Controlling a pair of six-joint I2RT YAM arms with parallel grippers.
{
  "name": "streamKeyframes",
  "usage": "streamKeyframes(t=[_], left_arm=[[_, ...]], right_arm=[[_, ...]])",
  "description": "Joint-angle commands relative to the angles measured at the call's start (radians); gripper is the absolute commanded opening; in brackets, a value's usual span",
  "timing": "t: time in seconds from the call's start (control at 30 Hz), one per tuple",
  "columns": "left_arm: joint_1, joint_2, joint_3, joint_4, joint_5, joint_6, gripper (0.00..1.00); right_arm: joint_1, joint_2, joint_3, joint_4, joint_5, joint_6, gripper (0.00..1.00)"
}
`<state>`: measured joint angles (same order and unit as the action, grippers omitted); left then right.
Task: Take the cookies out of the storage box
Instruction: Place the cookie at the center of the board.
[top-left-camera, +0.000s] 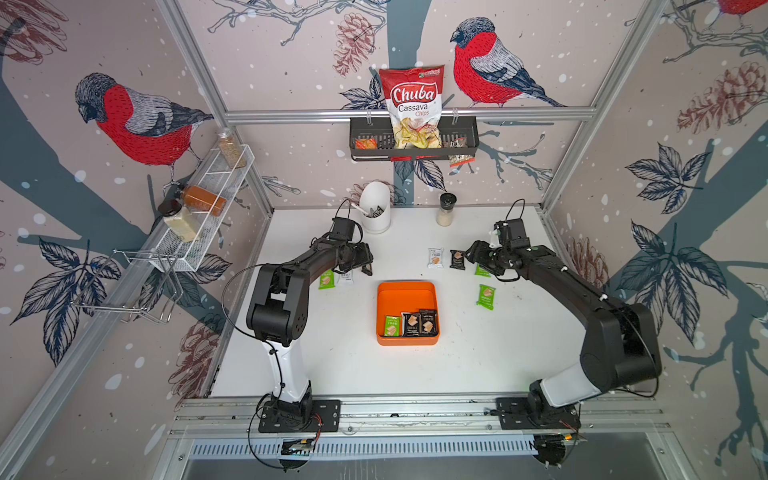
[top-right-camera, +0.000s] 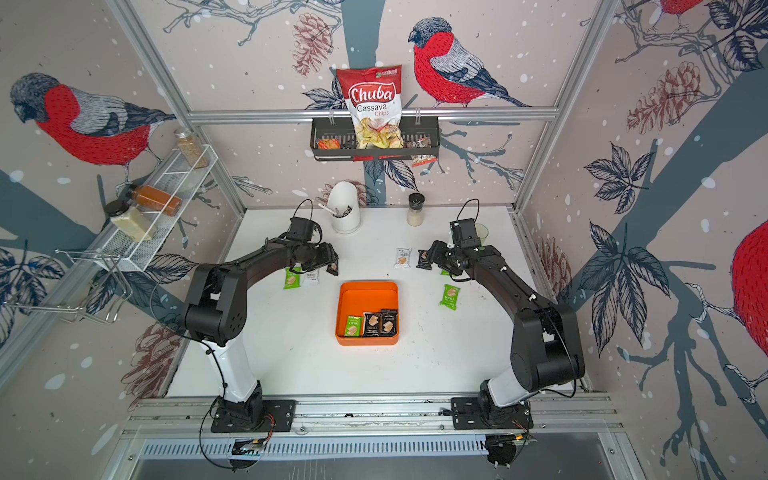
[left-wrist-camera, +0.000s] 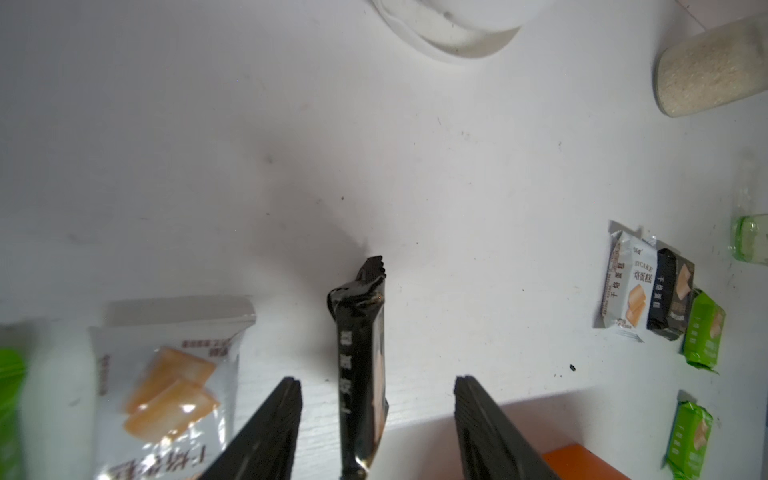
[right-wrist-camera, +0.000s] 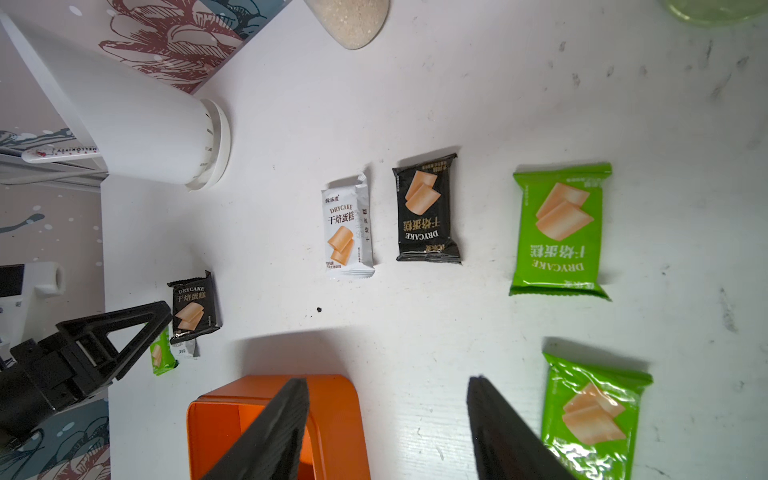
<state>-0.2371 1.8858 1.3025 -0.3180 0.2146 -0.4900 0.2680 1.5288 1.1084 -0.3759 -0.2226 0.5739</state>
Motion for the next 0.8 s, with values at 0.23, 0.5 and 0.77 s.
streamKeyframes(t=[0.23,0.5,0.77], left_arm=[[0.001,-0.238,-0.115,-0.085,-0.137,-0.011,0.68],[-0.042,-0.513,-0.326,-0.108,-0.140,-0.113,0.68],[-0.176,-0.731,-0.499,-0.112,-0.177,-0.285,0.68]], right_arm=[[0.002,-0.072,-0.058,0.008,-0.029,-0.041,0.67],[0.014,-0.124,-0.131,0.034,-0.066,-0.044,0.67],[0.041,-0.163,-0.186,0.048,-0.082,-0.039,0.67]])
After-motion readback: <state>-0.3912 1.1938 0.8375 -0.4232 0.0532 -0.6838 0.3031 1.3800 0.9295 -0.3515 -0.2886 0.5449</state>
